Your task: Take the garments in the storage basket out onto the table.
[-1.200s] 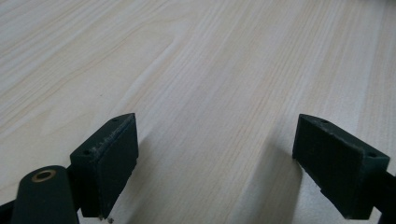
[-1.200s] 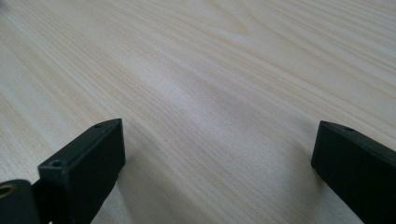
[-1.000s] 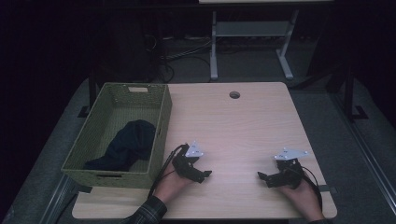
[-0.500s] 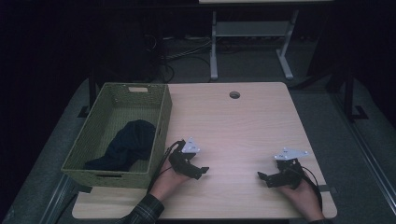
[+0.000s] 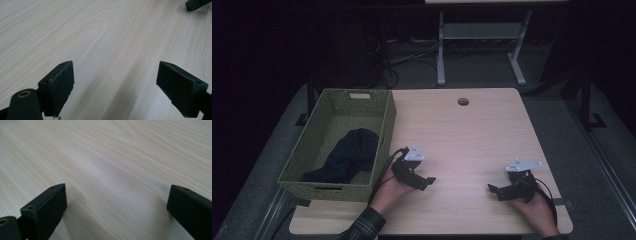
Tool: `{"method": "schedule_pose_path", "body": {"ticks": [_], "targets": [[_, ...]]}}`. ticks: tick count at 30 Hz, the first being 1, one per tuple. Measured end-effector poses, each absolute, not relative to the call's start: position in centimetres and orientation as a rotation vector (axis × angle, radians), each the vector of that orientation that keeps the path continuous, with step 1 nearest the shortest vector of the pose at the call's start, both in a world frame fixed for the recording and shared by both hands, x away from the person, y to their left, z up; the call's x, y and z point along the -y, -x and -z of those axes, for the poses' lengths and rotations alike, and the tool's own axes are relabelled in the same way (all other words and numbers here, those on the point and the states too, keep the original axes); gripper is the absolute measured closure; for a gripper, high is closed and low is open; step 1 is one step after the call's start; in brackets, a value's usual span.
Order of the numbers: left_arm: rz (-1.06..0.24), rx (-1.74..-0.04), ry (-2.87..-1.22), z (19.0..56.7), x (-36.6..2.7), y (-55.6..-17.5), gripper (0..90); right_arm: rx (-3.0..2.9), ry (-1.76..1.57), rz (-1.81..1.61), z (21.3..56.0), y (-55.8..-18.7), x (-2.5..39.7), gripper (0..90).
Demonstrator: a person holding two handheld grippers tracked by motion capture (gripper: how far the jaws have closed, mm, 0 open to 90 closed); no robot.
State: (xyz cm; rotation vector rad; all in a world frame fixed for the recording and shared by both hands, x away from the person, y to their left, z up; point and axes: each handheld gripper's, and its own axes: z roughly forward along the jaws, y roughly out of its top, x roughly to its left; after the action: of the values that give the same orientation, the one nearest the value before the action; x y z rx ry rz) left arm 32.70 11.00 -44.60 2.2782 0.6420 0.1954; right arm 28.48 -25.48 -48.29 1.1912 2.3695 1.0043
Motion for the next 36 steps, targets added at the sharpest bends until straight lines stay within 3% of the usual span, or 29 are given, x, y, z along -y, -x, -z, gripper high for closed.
{"method": "schedule_pose_path", "body": {"ticks": [36], "targets": [[-0.143, -0.624, -2.272, 39.9, -10.9, -33.1, 14.3, -2.370, -1.193, -1.007, 48.3, -28.5, 25.5, 2.5]]}}
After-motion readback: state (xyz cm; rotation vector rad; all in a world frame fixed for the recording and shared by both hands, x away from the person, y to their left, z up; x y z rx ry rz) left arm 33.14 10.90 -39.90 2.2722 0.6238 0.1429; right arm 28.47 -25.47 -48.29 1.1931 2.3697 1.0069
